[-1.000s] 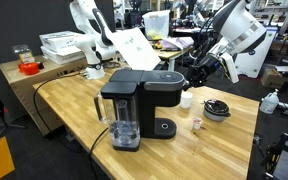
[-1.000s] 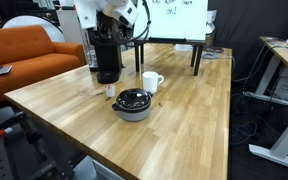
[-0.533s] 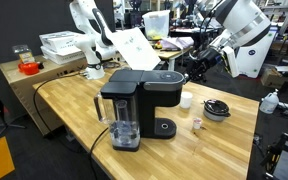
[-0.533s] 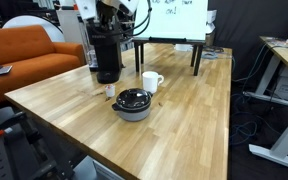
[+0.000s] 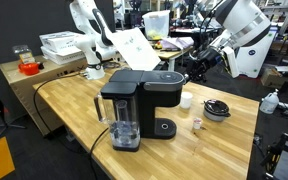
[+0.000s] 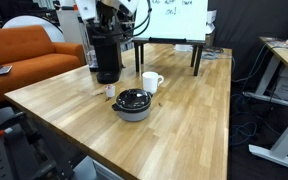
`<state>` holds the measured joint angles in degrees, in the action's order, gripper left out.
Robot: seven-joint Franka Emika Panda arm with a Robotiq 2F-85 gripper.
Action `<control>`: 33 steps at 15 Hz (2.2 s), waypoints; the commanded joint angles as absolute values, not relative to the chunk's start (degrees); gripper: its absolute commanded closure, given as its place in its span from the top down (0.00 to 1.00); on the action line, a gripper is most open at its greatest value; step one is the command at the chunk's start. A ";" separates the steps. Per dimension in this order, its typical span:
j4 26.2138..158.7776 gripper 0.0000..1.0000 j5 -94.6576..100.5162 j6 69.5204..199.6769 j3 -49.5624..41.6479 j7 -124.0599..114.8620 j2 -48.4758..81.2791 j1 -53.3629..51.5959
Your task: Open the coffee maker
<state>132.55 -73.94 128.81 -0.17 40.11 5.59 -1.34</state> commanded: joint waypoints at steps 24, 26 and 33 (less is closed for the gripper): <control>132.99 0.00 -51.47 135.35 5.64 18.70 -5.37 -5.11; 133.46 0.00 -42.51 134.13 6.12 10.07 -6.78 -5.25; 135.02 0.47 -30.42 125.32 7.04 -5.59 -15.36 -7.31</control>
<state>133.10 -31.48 128.65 7.33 -2.07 -11.64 -6.74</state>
